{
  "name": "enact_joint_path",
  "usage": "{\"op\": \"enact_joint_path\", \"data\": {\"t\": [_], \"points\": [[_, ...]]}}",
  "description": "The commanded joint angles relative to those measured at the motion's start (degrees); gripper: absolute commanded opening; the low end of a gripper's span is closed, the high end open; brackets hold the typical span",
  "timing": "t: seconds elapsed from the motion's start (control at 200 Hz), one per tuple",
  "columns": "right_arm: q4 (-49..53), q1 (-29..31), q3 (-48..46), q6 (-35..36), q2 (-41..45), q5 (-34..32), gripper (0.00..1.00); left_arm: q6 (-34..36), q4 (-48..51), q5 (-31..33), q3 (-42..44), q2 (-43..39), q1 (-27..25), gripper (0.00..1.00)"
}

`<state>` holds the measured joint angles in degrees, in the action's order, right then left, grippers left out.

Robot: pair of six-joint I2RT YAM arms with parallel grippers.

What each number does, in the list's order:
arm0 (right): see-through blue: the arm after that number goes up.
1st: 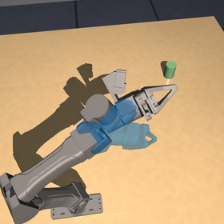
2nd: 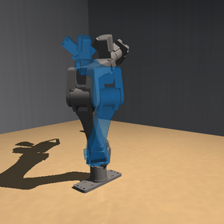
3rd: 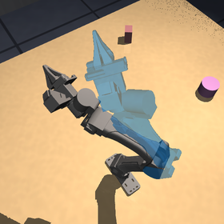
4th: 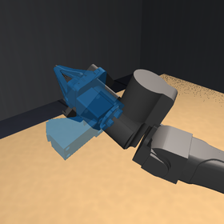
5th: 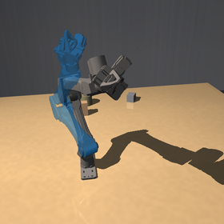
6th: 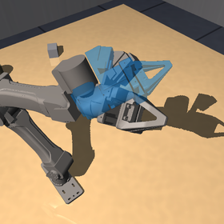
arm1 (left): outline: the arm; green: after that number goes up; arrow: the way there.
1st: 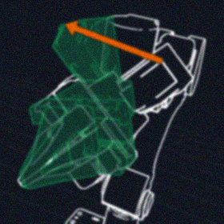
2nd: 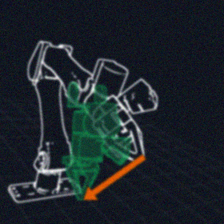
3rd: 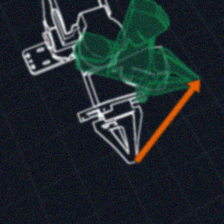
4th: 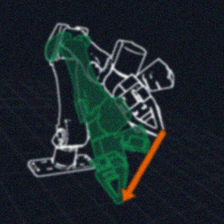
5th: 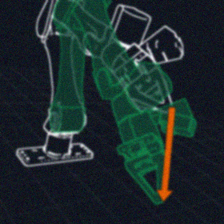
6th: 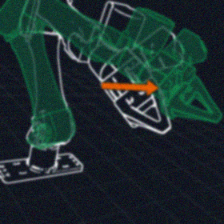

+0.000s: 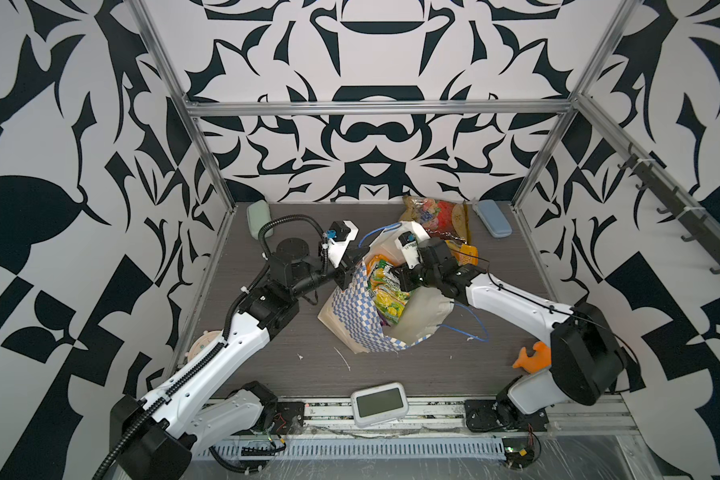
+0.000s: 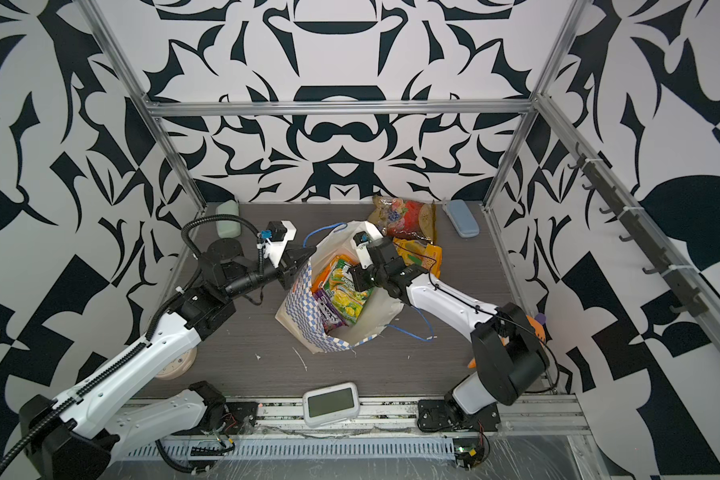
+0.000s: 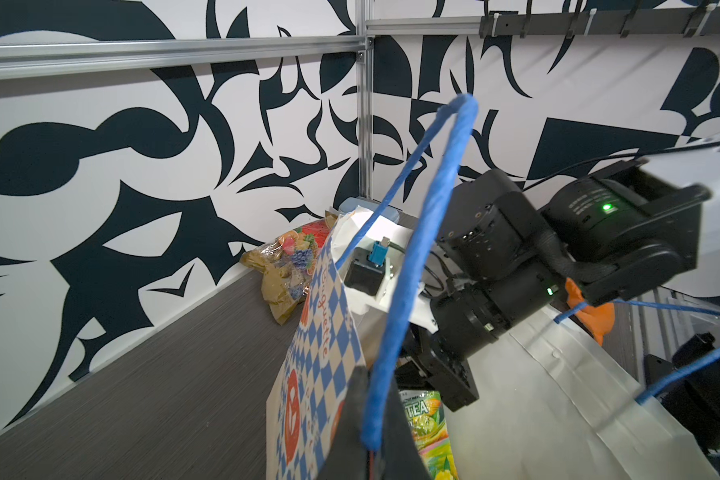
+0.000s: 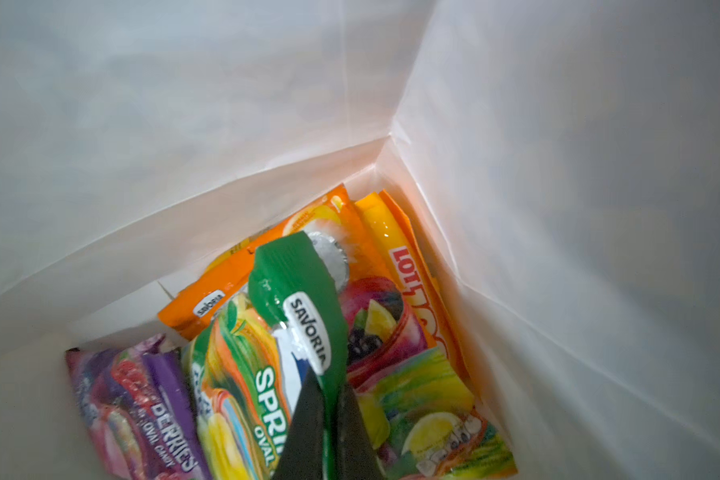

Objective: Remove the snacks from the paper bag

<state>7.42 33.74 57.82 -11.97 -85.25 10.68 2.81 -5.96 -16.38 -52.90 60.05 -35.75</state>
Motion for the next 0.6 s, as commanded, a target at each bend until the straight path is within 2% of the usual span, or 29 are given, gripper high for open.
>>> {"op": "enact_joint_path", "data": {"t": [0.0, 0.24, 0.595], "points": [[0.72, 0.26, 3.52, -1.16, 4.14, 1.04, 0.0, -0.05, -5.91, -0.12, 0.17, -1.32, -0.31, 0.0], [3.42, 0.45, 6.27, -1.13, 9.81, 0.5, 0.0, 0.08, -6.33, 2.52, 1.1, -2.22, -0.2, 0.0], [3.92, 0.5, 9.78, -1.74, 13.8, 1.01, 0.0, -0.19, -7.09, 7.37, 2.51, -2.99, -0.2, 0.0]]}}
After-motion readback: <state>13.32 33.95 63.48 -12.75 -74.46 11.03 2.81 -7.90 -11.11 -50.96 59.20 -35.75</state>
